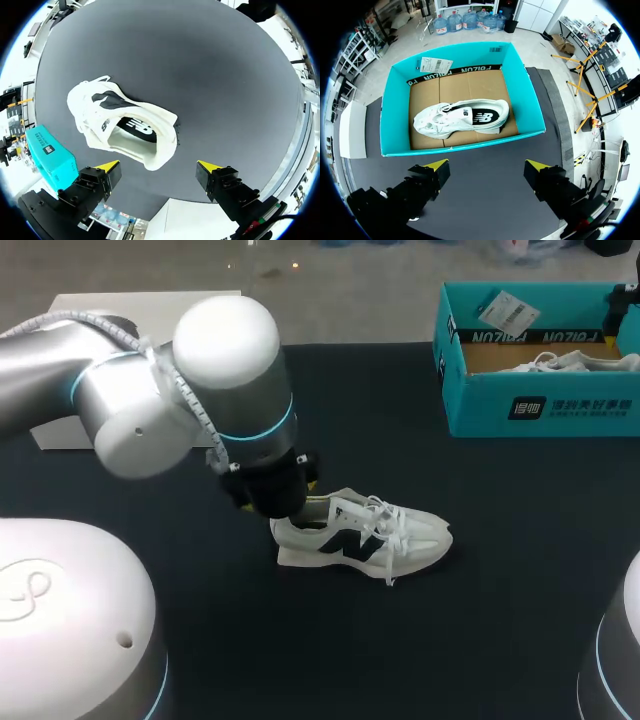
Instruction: Take the shoe out of the shoebox, open the shoe tongue, remove and reinsert the insole, then place the shoe into the shoebox
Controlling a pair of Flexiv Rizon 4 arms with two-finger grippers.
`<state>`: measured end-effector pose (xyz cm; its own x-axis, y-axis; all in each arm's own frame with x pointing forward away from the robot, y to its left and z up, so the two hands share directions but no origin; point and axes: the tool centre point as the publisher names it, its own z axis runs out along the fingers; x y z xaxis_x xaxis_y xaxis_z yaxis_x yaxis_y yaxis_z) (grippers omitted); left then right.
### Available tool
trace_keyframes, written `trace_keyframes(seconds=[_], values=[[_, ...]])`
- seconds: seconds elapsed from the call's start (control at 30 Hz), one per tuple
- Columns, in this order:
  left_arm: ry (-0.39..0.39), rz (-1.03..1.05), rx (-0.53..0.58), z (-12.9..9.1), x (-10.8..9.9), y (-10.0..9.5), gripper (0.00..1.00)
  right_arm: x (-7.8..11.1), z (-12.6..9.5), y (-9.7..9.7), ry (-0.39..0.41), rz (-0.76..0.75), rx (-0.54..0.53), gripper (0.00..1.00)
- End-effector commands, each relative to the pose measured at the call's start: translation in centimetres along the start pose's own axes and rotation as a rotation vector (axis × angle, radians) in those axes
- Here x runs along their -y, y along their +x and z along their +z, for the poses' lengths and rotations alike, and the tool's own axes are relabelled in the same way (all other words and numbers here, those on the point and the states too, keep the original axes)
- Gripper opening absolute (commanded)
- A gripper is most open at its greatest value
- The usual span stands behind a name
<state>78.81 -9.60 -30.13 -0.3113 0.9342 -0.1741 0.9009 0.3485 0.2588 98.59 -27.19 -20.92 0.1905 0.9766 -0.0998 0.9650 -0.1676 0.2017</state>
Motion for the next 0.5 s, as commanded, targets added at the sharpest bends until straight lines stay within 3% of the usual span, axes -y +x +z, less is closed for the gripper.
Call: trace_keyframes(seconds=[0.03,0.47,0.5], values=[[-0.046,0.041,0.093,-1.98,0.32,1.77,1.00,0.05,0.02,0.03,-0.002,0.001,0.001,1.00],[-0.046,0.041,0.093,-1.98,0.32,1.77,1.00,0.05,0.02,0.03,-0.002,0.001,0.001,1.00],[0.015,-0.077,0.186,-1.98,-0.04,1.21,1.00,0.05,0.02,0.03,-0.002,0.001,0.001,1.00]])
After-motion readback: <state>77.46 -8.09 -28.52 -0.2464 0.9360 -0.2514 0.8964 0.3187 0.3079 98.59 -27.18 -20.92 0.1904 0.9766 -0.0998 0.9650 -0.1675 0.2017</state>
